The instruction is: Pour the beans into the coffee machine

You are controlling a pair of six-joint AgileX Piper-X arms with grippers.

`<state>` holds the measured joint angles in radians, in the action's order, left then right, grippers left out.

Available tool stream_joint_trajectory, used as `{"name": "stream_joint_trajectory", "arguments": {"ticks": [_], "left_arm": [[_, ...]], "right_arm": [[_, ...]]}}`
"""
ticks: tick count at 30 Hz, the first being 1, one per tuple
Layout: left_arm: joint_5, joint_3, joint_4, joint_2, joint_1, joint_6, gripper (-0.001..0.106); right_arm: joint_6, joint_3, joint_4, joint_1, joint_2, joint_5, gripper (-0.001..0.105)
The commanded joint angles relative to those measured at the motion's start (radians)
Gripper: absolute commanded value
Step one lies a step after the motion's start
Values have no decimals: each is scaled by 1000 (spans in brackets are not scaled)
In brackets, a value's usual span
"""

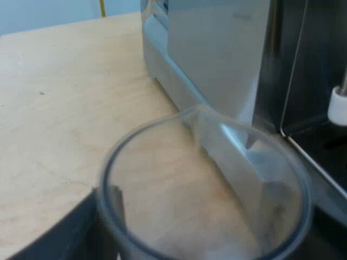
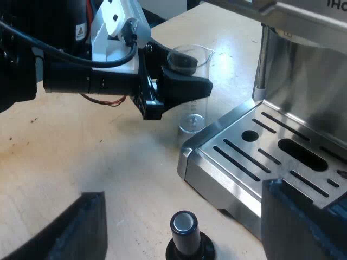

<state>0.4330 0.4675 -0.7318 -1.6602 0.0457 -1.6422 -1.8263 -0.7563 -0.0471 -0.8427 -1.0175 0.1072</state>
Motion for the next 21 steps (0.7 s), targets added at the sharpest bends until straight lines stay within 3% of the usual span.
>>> {"name": "stream_joint_trajectory", "arguments": {"ticks": [1, 7, 21], "left_arm": [[13, 1, 24, -5, 0, -10, 77], [37, -17, 24, 0, 0, -75, 77], [18, -135, 24, 161, 0, -75, 77]], "right_arm": [[-10, -5, 5, -2, 1, 1, 62], [-10, -5, 5, -2, 1, 1, 62], [-9, -5, 5, -2, 1, 1, 62]]}}
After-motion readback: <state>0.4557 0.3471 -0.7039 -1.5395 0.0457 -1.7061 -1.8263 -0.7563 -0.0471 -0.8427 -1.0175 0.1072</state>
